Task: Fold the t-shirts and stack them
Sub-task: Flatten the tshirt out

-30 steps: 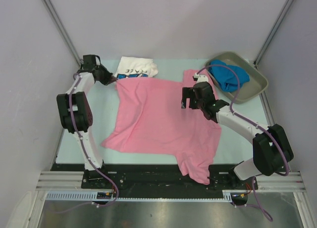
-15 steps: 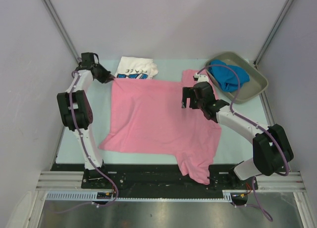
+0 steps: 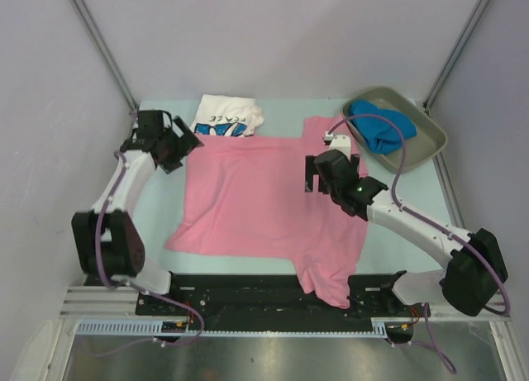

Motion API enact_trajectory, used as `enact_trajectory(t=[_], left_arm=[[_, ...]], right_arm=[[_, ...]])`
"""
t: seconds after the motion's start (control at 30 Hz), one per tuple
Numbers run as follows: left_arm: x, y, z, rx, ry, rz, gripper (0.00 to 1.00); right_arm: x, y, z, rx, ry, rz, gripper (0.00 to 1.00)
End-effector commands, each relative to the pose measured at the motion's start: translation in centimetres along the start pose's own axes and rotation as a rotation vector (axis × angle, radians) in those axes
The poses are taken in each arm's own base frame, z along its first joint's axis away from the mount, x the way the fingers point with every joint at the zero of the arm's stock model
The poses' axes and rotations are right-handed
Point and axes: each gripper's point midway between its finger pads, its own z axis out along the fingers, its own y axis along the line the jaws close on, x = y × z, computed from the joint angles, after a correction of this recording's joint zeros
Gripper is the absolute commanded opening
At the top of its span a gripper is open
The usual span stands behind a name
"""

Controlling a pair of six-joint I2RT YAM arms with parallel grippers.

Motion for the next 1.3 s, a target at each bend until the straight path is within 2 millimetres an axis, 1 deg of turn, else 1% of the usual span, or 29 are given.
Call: enact_trajectory(t=[0.0,0.03,0.07,0.1,0.13,0.17,0.2,0.23,0.27,0.3,0.33,0.37,0.47,0.5,0.53,0.6,0.63,0.67,0.7,0.73,0.8,0.83,0.87,0.93,0.97,1.13,1.17,1.2,1.27], left_arm=[[7.6,-1.3,-5.0,0.109,0.026,0.164,1.0],[9.2,-0.9,-5.4,0.114,0.046,0.181,1.0],[12.2,0.9,-5.1,0.087,0.107,0.188,1.0],[13.9,0.7,-6.3,0.122,0.119,0.218,1.0],[15.4,1.4,-6.5,0.117,0.142,0.219,1.0],[17.8,3.5,-6.1,0.089,0.194,0.21,1.0],[18.9,3.5,-7.1,0.128,0.197,0.218,1.0],[19.7,4.3,-7.3,0.122,0.201,0.216,1.0],[20.8,5.4,-7.8,0.12,0.208,0.213,1.0],[21.2,5.6,-8.1,0.135,0.209,0.217,1.0],[21.5,6.3,-8.1,0.123,0.202,0.217,1.0],[21.7,6.8,-8.5,0.112,0.2,0.212,1.0],[21.1,7.9,-8.3,0.055,0.164,0.24,1.0],[20.8,8.1,-8.0,0.038,0.157,0.251,1.0],[20.3,7.7,-8.0,0.034,0.148,0.266,1.0],[20.3,7.7,-6.9,0.001,0.172,0.284,1.0],[19.7,6.8,-6.7,0.008,0.162,0.286,1.0],[20.0,6.9,-5.9,-0.014,0.186,0.298,1.0],[19.6,7.0,-5.4,-0.041,0.175,0.306,1.0],[18.9,6.4,-5.2,-0.051,0.162,0.309,1.0],[19.1,7.0,-3.9,-0.105,0.176,0.33,1.0],[18.9,6.8,-3.6,-0.112,0.18,0.331,1.0],[19.4,7.1,-3.0,-0.132,0.204,0.343,1.0],[19.3,7.5,-2.4,-0.173,0.203,0.351,1.0],[19.6,7.8,-2.0,-0.192,0.218,0.367,1.0],[19.7,9.5,-1.0,-0.327,0.23,0.414,1.0],[20.0,9.9,-0.7,-0.346,0.242,0.43,1.0],[20.0,10.2,-0.6,-0.365,0.245,0.432,1.0],[20.4,10.3,-0.1,-0.38,0.259,0.437,1.0]], right_arm=[[3.1,-0.3,-4.0,0.077,0.048,-0.102,1.0],[4.2,-0.1,-4.2,0.073,0.084,-0.116,1.0],[5.4,0.2,-4.4,0.058,0.131,-0.107,1.0],[7.1,0.9,-5.0,-0.002,0.209,-0.117,1.0],[8.8,0.9,-5.1,-0.017,0.245,-0.126,1.0],[9.0,2.0,-6.3,-0.069,0.219,-0.088,1.0],[9.4,1.8,-6.7,-0.072,0.206,-0.066,1.0],[9.7,1.7,-7.0,-0.081,0.193,-0.034,1.0],[10.5,1.1,-7.1,-0.085,0.183,0.0,1.0],[10.8,0.7,-7.1,-0.077,0.178,0.04,1.0],[11.2,0.3,-6.9,-0.07,0.178,0.054,1.0],[12.4,-0.4,-6.5,-0.056,0.195,0.057,1.0],[13.8,-1.1,-5.3,-0.032,0.246,0.126,1.0],[14.6,-1.6,-4.8,-0.015,0.26,0.13,1.0],[14.8,-1.6,-4.6,-0.012,0.263,0.141,1.0],[15.0,-1.6,-3.8,-0.005,0.267,0.151,1.0],[14.8,-1.9,-3.4,0.005,0.266,0.151,1.0],[14.8,-1.8,-3.1,0.001,0.269,0.155,1.0],[15.0,-2.1,-2.7,0.017,0.277,0.159,1.0],[15.5,-2.8,-2.1,0.047,0.299,0.163,1.0],[16.0,-3.1,-1.6,0.059,0.323,0.161,1.0],[16.4,-3.3,-1.3,0.072,0.337,0.156,1.0],[16.5,-3.3,-1.2,0.071,0.335,0.151,1.0],[16.6,-3.2,-1.0,0.072,0.337,0.151,1.0],[16.7,-3.1,-0.8,0.073,0.341,0.151,1.0],[17.9,-3.3,-0.1,0.1,0.373,0.133,1.0],[18.2,-3.3,0.1,0.102,0.379,0.132,1.0],[18.7,-3.4,0.3,0.11,0.395,0.124,1.0],[19.1,-3.4,0.5,0.117,0.407,0.124,1.0]])
